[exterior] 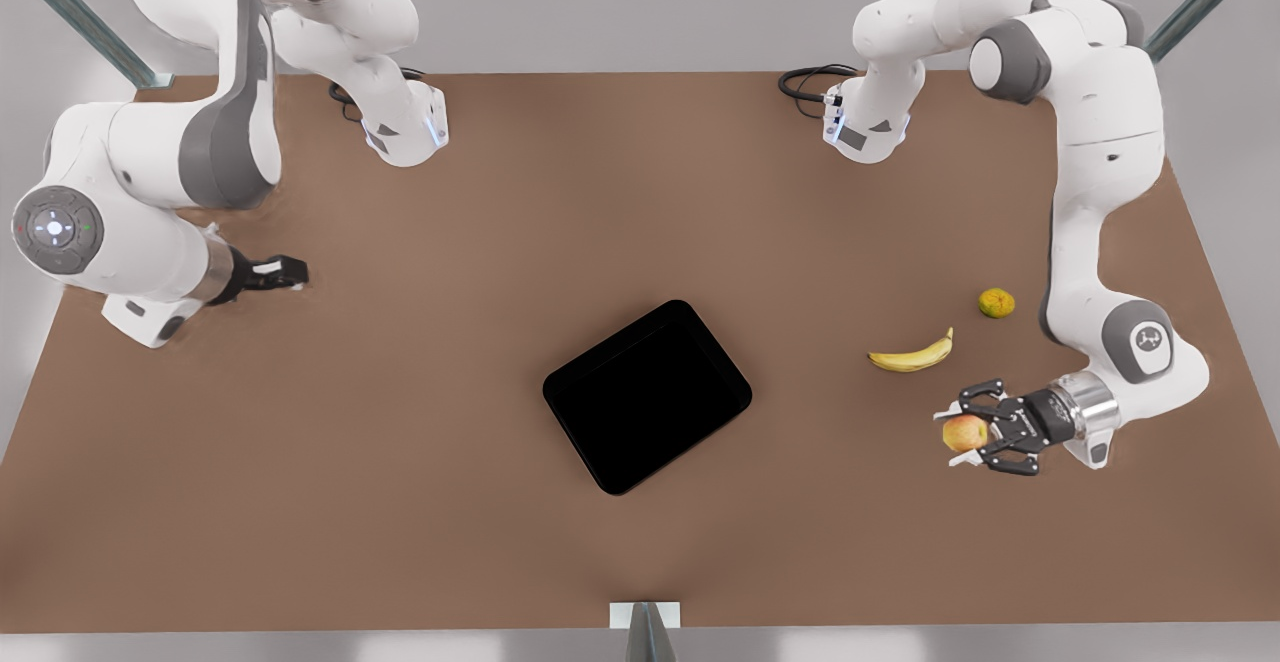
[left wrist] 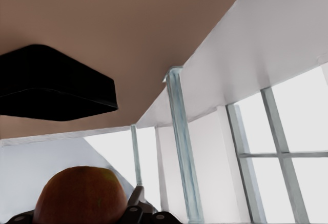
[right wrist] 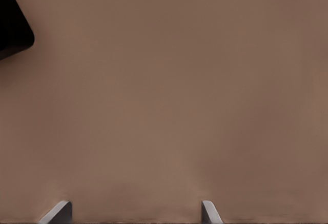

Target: Place the storage box in the middle with the right arm, and place the apple in the storage box with the left arm

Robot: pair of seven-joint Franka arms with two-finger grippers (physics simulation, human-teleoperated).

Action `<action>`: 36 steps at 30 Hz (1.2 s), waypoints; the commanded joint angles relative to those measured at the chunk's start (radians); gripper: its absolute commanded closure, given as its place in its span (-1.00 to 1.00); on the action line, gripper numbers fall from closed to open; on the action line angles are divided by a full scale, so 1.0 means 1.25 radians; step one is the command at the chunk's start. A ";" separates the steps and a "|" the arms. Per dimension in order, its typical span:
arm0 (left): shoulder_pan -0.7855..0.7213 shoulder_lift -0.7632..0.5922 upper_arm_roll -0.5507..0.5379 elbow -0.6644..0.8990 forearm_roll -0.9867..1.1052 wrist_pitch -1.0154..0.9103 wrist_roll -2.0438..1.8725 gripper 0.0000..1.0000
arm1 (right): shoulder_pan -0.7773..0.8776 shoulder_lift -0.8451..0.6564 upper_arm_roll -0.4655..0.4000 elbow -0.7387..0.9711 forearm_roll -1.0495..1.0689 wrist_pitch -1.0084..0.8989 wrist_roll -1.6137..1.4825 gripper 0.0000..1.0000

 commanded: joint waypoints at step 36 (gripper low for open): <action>-0.466 0.064 -0.322 0.255 1.029 0.403 -1.281 0.50 | -0.043 -0.052 0.009 -0.207 -0.021 0.147 0.010 -1.00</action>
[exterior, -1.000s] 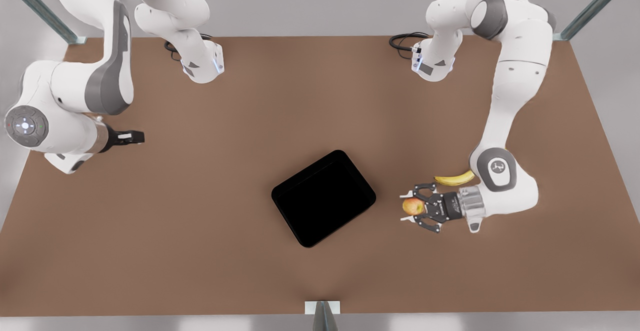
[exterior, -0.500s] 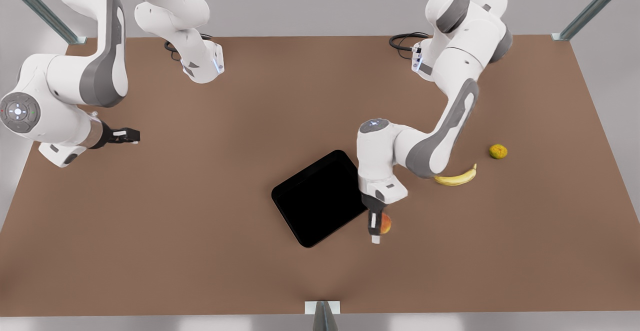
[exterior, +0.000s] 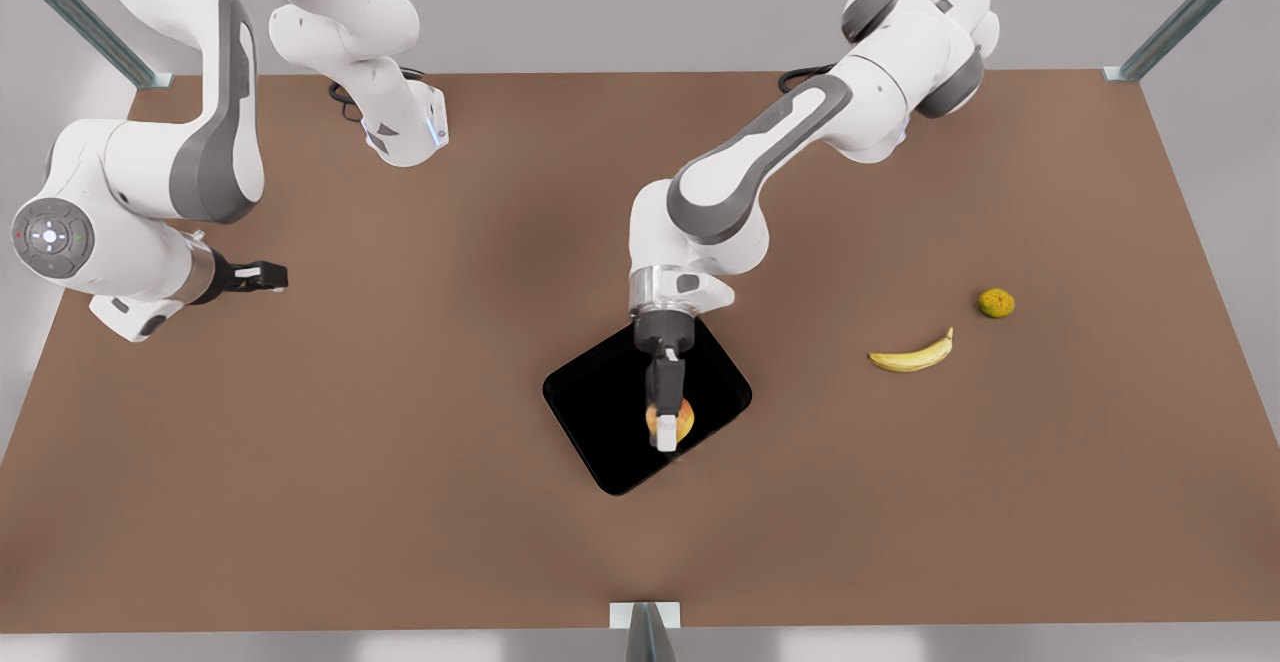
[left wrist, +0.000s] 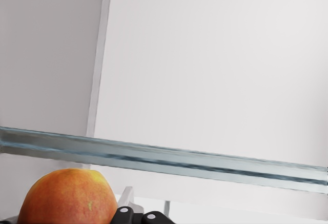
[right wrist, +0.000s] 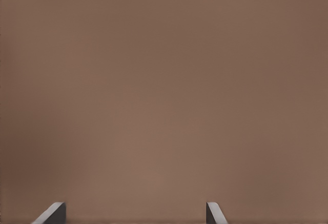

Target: Place the storage box in the middle with the right arm, and place the apple in the storage box with the left arm

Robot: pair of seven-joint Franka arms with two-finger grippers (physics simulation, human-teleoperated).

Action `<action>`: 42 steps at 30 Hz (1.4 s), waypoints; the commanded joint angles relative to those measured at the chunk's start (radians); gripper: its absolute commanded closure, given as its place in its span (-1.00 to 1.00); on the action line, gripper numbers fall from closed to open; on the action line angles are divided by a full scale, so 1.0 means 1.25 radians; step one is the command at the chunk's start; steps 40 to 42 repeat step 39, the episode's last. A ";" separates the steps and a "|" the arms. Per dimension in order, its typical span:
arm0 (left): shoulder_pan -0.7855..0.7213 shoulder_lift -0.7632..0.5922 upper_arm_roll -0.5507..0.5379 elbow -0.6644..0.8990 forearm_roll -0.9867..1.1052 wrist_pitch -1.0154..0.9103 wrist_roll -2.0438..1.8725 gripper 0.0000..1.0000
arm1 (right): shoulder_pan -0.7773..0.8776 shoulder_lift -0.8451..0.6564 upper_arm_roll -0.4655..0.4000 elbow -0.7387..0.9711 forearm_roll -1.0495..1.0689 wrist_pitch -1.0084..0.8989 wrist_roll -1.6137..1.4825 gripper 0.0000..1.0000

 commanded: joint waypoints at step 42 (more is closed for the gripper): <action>0.272 -0.400 0.268 -0.203 -1.673 -0.599 2.843 -1.00 | -0.009 0.009 0.018 0.010 -0.005 0.000 -0.001 -1.00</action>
